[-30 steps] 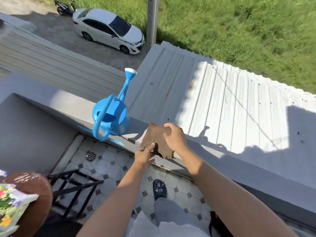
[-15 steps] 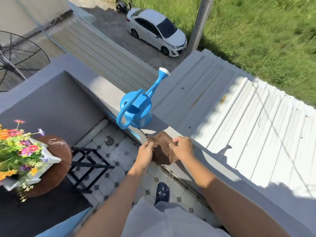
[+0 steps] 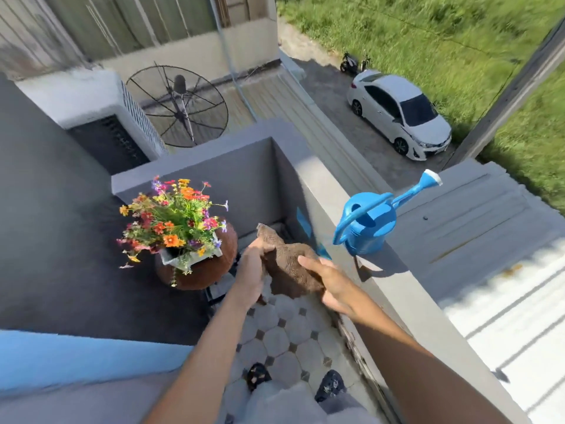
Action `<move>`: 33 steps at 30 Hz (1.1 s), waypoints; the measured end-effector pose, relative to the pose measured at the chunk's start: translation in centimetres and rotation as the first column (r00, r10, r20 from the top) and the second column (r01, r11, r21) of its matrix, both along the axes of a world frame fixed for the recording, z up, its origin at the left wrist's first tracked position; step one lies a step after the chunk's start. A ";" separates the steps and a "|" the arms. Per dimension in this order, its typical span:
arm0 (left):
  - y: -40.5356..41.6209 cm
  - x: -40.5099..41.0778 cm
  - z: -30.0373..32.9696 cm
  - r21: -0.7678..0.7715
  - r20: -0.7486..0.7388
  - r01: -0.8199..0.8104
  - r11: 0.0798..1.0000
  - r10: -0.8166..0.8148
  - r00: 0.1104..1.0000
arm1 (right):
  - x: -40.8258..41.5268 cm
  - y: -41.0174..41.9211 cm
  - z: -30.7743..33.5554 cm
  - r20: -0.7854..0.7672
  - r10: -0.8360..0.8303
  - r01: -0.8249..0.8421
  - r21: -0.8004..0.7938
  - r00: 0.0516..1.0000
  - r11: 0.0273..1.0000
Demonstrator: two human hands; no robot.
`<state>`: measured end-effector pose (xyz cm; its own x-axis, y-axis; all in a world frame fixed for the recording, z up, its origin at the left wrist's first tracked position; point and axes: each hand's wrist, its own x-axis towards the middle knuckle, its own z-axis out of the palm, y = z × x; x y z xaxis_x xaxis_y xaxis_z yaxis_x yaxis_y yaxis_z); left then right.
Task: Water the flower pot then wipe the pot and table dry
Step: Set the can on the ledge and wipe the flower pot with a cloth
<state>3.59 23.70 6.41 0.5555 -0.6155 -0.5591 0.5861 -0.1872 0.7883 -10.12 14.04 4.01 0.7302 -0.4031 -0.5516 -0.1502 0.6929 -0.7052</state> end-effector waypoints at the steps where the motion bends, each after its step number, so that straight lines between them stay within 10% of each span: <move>1: 1.1 1.3 -0.4 0.048 0.009 -0.077 0.996 0.077 0.997 | 1.2 0.7 0.5 0.030 0.026 -0.025 -0.048 0.999 0.999; 11: 9.1 10.2 -5.8 0.366 0.244 -0.213 0.906 0.127 0.961 | 11.2 6.4 0.2 -0.104 0.038 -0.067 -0.291 0.994 0.954; 33: 3.9 17.7 -15.9 0.423 -0.052 -0.451 0.786 0.518 0.854 | 19.9 1.8 -7.0 -0.286 0.019 -0.124 -0.352 0.958 0.928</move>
